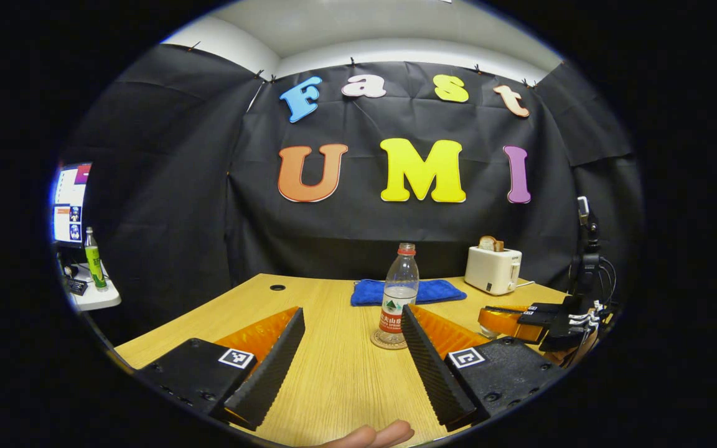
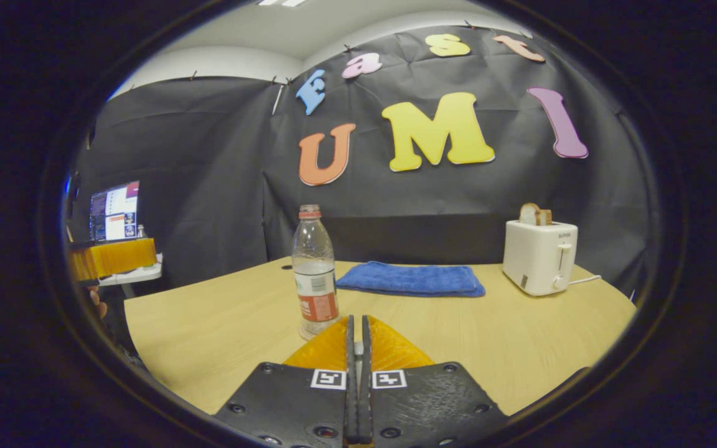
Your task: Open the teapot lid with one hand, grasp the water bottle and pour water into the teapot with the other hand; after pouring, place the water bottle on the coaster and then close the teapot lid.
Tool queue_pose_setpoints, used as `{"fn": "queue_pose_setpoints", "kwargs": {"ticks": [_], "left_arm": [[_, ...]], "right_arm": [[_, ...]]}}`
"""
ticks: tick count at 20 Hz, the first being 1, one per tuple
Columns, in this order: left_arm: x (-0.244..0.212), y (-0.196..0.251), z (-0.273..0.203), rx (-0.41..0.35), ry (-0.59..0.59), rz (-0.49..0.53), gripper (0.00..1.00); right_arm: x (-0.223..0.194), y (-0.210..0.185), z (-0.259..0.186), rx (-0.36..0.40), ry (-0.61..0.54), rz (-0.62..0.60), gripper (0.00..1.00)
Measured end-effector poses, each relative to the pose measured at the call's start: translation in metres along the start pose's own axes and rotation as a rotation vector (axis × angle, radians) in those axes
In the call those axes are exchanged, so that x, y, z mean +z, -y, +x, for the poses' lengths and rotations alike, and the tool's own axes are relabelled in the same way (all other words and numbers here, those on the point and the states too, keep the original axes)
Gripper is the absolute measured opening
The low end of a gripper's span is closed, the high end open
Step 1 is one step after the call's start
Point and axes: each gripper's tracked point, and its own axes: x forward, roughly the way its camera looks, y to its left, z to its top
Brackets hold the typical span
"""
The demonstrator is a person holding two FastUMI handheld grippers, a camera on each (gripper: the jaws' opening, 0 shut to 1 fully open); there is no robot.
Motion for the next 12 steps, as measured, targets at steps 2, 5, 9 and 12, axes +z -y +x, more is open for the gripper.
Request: {"fn": "queue_pose_setpoints", "kwargs": {"ticks": [2,5,9,12], "left_arm": [[0.001,-0.006,0.000,0.014,0.004,0.017,0.97],[0.003,-0.003,-0.003,-0.005,0.011,0.007,0.97],[0.003,-0.004,-0.003,-0.003,0.010,0.011,0.97],[0.001,-0.002,-0.002,-0.007,0.006,0.021,0.97]], "right_arm": [[-0.011,-0.008,0.005,0.013,-0.019,-0.023,0.01],[-0.014,-0.011,0.016,0.005,-0.017,-0.037,0.01],[-0.017,-0.011,0.024,0.003,-0.028,-0.038,0.00],[-0.016,-0.011,0.028,-0.001,-0.026,-0.044,0.00]]}}
